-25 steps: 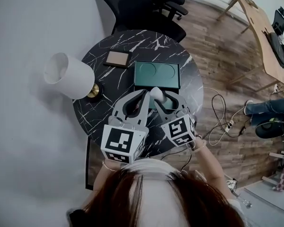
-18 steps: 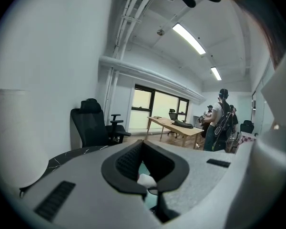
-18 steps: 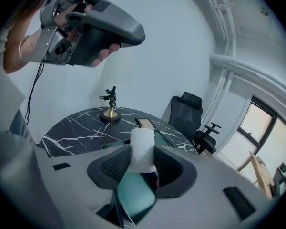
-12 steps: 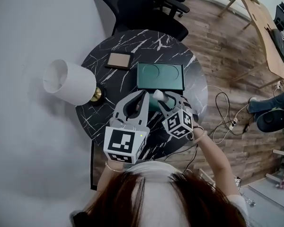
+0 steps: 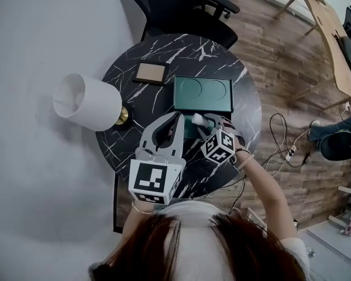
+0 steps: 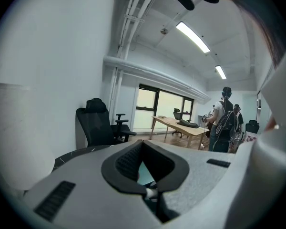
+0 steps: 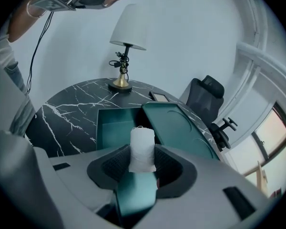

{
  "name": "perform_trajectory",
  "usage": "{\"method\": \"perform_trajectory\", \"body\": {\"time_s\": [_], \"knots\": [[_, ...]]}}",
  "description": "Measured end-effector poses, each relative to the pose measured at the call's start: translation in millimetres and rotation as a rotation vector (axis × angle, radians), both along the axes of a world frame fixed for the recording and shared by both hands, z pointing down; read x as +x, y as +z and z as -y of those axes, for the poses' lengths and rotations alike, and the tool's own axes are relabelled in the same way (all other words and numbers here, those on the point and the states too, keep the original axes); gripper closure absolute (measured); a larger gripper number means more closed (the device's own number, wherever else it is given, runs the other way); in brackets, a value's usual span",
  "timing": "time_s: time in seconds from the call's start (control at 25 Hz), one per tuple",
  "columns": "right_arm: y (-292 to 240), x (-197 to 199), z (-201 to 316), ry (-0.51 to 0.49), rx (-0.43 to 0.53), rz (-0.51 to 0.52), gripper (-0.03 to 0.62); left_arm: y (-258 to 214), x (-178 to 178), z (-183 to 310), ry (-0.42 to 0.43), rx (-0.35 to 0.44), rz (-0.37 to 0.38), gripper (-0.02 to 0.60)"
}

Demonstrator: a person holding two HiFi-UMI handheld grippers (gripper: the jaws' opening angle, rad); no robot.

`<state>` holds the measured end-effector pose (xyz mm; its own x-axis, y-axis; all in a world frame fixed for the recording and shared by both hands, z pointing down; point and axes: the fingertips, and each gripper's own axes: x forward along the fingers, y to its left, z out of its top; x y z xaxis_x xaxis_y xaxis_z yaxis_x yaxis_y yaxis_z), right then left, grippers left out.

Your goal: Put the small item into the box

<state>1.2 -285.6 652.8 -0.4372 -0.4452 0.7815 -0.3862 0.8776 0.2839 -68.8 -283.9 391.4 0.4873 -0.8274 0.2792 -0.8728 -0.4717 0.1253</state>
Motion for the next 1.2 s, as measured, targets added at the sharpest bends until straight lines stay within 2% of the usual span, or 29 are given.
{"method": "perform_trajectory", "body": {"time_s": [0.52, 0.92, 1.2], "knots": [[38.4, 5.7, -0.3, -0.015, -0.113, -0.072, 0.416, 7.7, -3.4, 2.3, -0.019, -0.018, 0.01, 0.573], [41.6, 7.2, 2.0, 0.024, -0.145, -0.056, 0.411, 15.7, -3.9, 0.2, -0.024, -0.039, 0.018, 0.572], [37.5, 5.1, 0.7, 0.047, -0.159, -0.036, 0.382, 15.1, -1.5, -2.6, -0.015, -0.041, 0.018, 0.572]]}}
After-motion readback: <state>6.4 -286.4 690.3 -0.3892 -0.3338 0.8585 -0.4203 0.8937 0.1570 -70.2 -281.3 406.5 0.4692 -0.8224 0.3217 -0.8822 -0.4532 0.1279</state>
